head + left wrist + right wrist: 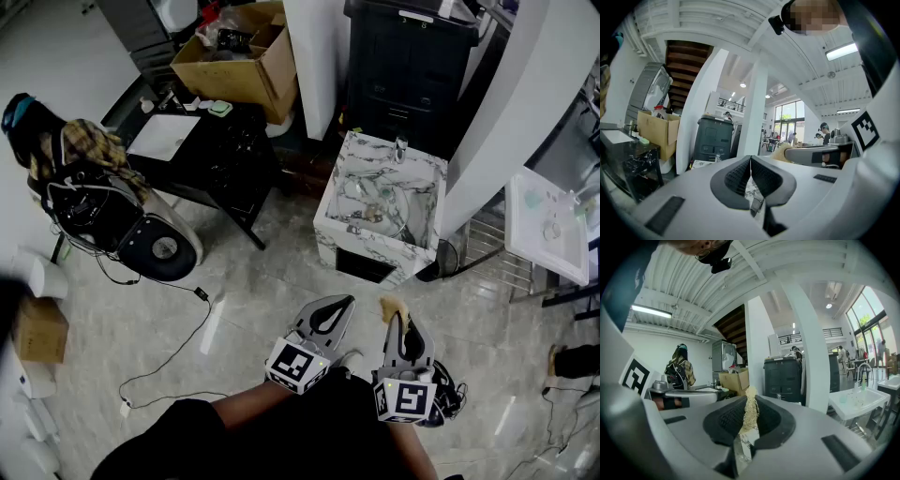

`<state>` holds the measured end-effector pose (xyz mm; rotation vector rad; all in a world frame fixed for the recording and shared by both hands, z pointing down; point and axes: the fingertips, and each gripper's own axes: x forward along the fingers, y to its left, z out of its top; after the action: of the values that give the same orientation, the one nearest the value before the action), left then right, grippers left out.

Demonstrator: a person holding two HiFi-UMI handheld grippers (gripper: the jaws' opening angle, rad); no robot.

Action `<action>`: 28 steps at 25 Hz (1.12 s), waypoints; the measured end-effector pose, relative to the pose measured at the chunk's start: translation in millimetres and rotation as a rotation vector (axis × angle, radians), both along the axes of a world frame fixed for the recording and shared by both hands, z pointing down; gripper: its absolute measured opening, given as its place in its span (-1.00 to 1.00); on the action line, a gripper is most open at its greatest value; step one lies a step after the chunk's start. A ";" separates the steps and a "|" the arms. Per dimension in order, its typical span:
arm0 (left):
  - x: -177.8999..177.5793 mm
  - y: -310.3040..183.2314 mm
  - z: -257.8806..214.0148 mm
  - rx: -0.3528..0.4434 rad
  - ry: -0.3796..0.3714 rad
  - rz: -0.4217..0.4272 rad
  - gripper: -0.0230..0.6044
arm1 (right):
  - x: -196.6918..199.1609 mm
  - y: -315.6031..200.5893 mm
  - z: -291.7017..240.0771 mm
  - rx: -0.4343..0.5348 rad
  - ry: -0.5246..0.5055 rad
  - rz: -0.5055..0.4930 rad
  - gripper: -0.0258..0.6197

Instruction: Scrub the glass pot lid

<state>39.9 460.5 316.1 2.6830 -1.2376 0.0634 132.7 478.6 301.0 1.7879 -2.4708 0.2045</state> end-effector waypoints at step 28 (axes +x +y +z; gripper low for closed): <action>31.1 -12.1 27.4 -0.051 -0.062 -0.079 -0.87 | 37.1 -13.4 42.2 -0.061 -0.065 -0.090 -0.73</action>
<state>71.0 448.3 343.6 2.6044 -1.3402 0.1665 169.8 465.2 343.2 1.6681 -2.5529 0.3324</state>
